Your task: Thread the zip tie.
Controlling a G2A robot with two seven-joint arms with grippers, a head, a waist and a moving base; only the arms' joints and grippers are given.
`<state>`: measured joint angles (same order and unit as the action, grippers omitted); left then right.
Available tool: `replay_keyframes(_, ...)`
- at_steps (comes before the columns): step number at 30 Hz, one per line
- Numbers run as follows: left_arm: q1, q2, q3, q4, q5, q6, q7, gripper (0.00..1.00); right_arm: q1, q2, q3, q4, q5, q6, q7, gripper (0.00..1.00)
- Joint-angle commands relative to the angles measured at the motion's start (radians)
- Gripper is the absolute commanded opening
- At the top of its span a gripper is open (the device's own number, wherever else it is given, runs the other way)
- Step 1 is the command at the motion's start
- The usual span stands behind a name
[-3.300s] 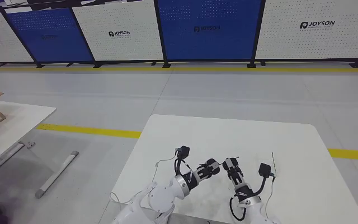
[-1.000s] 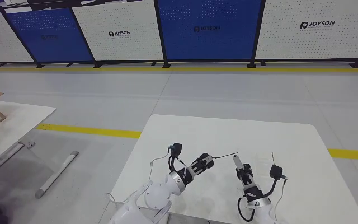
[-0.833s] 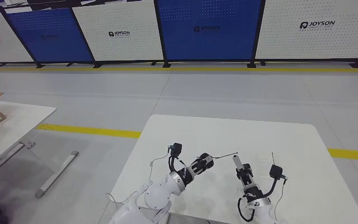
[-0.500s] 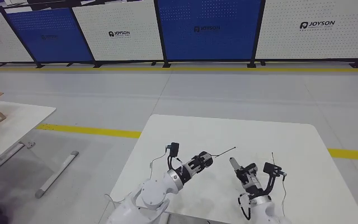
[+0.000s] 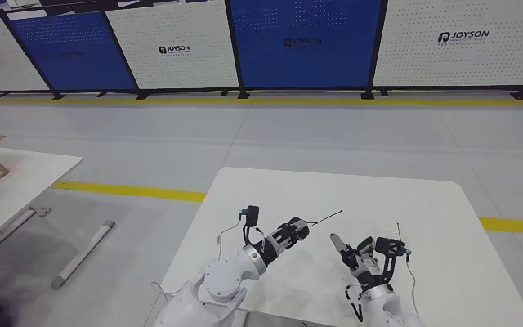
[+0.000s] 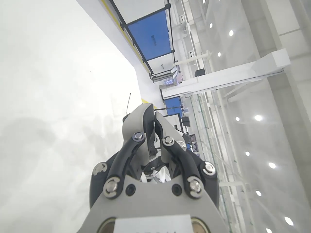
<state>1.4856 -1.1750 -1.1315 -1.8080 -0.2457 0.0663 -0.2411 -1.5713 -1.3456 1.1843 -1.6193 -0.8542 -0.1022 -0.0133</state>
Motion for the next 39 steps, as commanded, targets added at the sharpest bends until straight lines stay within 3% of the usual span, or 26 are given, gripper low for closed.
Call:
replay_keyframes(1, -0.004, 0.001, -0.012, 0.001, -0.057, 0.012, -0.037, 0.00, 0.005, 0.005, 0.001, 0.009, -0.041, -0.048, 0.015, 1.00)
replay_keyframes(3, -0.006, 0.002, -0.021, 0.001, -0.079, 0.008, -0.055, 0.00, 0.006, 0.007, 0.007, 0.023, -0.036, -0.074, 0.012, 1.00)
replay_keyframes(11, -0.006, 0.002, -0.026, 0.003, -0.085, 0.002, -0.062, 0.00, 0.007, 0.007, 0.007, 0.023, -0.044, -0.070, 0.010, 1.00)
replay_keyframes(14, -0.008, 0.000, -0.013, 0.005, -0.109, 0.006, -0.072, 0.00, 0.012, 0.009, -0.012, 0.019, -0.138, -0.055, -0.002, 1.00)
replay_keyframes(18, -0.021, -0.004, -0.015, 0.023, -0.222, 0.029, -0.117, 0.00, 0.020, 0.008, -0.055, 0.018, -0.322, 0.031, -0.057, 1.00)
replay_keyframes(24, -0.023, -0.004, -0.017, 0.025, -0.229, 0.030, -0.117, 0.00, 0.020, 0.008, -0.055, 0.018, -0.322, 0.031, -0.057, 1.00)
replay_keyframes(27, -0.023, -0.005, -0.010, 0.025, -0.221, 0.025, -0.111, 0.00, 0.018, 0.006, -0.052, 0.017, -0.261, 0.000, -0.048, 1.00)
replay_keyframes(29, -0.026, -0.006, 0.001, 0.024, -0.221, 0.024, -0.114, 0.00, 0.025, 0.008, -0.039, 0.026, -0.189, -0.071, -0.025, 1.00)
replay_keyframes(30, -0.027, -0.006, 0.004, 0.023, -0.222, 0.024, -0.114, 0.00, 0.027, 0.009, -0.031, 0.027, -0.185, -0.078, -0.022, 0.73)
replay_keyframes(31, -0.029, -0.007, 0.006, 0.022, -0.221, 0.023, -0.114, 0.00, 0.027, 0.010, -0.027, 0.027, -0.185, -0.077, -0.020, 0.54)
replay_keyframes(32, -0.030, -0.007, 0.010, 0.021, -0.220, 0.023, -0.114, 0.00, 0.028, 0.011, -0.026, 0.024, -0.186, -0.076, -0.015, 0.56)
replay_keyframes(34, -0.033, -0.007, 0.014, 0.020, -0.215, 0.022, -0.117, 0.00, 0.030, 0.011, -0.027, 0.022, -0.181, -0.083, -0.005, 0.47)
replay_keyframes(39, -0.037, -0.007, 0.027, 0.029, -0.197, 0.013, -0.120, 0.00, 0.033, 0.013, -0.033, 0.014, -0.185, -0.102, 0.005, 0.39)
